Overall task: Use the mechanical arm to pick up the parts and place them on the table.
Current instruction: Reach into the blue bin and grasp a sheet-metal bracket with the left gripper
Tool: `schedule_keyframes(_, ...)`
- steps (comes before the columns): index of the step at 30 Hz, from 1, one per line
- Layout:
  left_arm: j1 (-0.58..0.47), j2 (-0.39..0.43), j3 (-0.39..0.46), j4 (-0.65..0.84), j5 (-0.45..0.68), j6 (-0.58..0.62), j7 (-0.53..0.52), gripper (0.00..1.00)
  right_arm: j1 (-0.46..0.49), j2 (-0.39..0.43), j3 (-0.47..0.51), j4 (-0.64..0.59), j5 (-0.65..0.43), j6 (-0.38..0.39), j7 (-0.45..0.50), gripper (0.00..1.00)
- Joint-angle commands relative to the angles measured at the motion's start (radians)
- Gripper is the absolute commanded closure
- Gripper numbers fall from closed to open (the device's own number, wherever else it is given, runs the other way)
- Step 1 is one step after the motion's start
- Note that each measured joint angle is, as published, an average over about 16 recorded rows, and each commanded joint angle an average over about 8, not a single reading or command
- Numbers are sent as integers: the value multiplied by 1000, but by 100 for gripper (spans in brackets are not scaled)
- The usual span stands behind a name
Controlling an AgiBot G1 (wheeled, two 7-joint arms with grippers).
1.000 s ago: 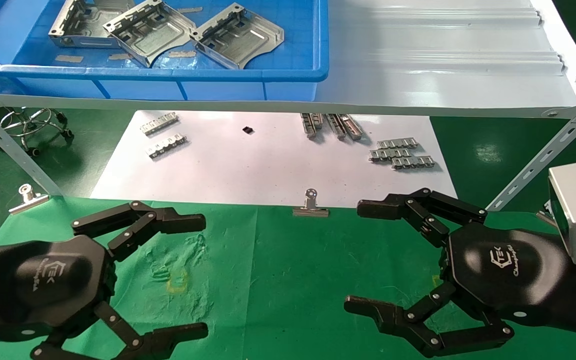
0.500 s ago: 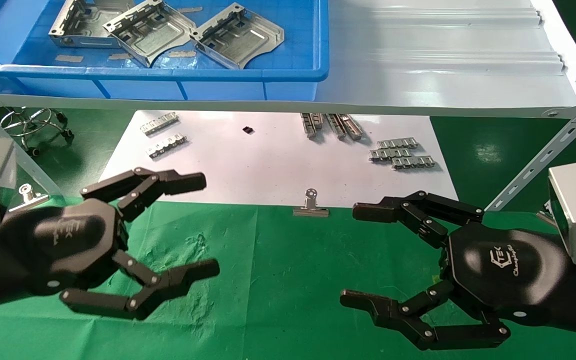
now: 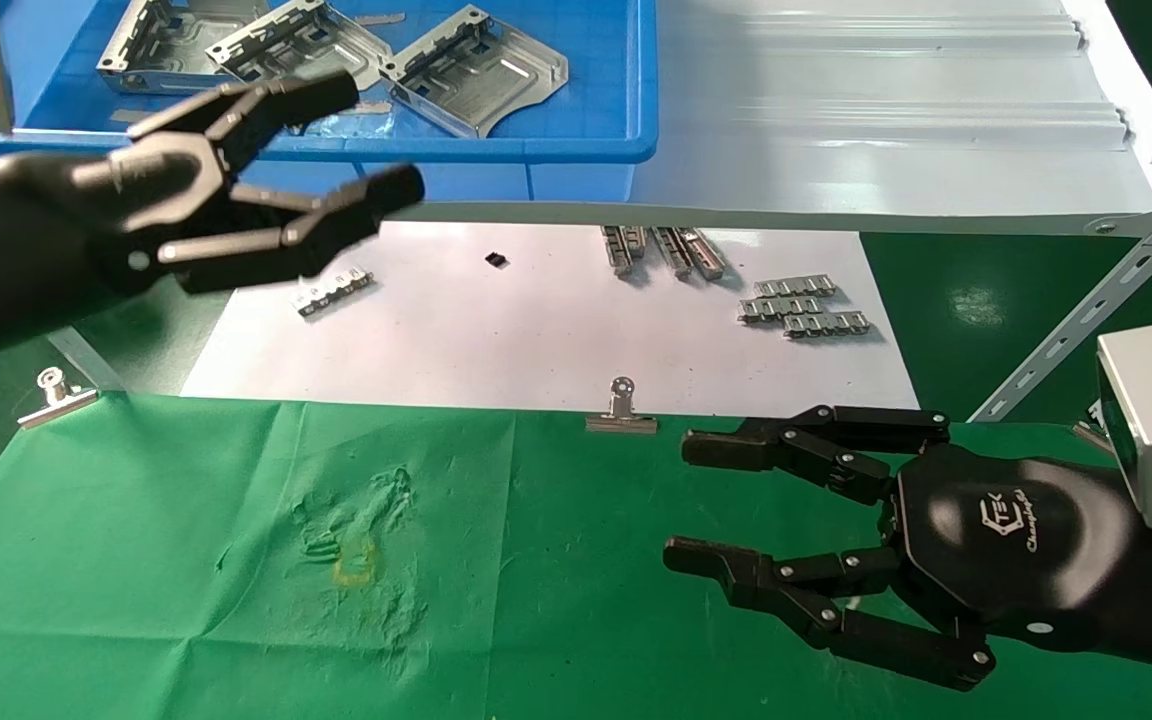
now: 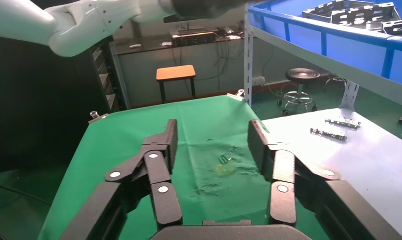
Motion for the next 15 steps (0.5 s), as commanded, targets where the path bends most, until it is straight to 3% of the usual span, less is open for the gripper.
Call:
schedule_keyframes(1, -47, 19, 8, 44, 25, -29, -5, 0, 0, 0, 0, 0, 0, 0, 0, 100)
schedule_keyframes(15, -373, 84, 116, 398, 265, -118, -14, 0, 0, 0, 0, 0, 0, 0, 0, 100)
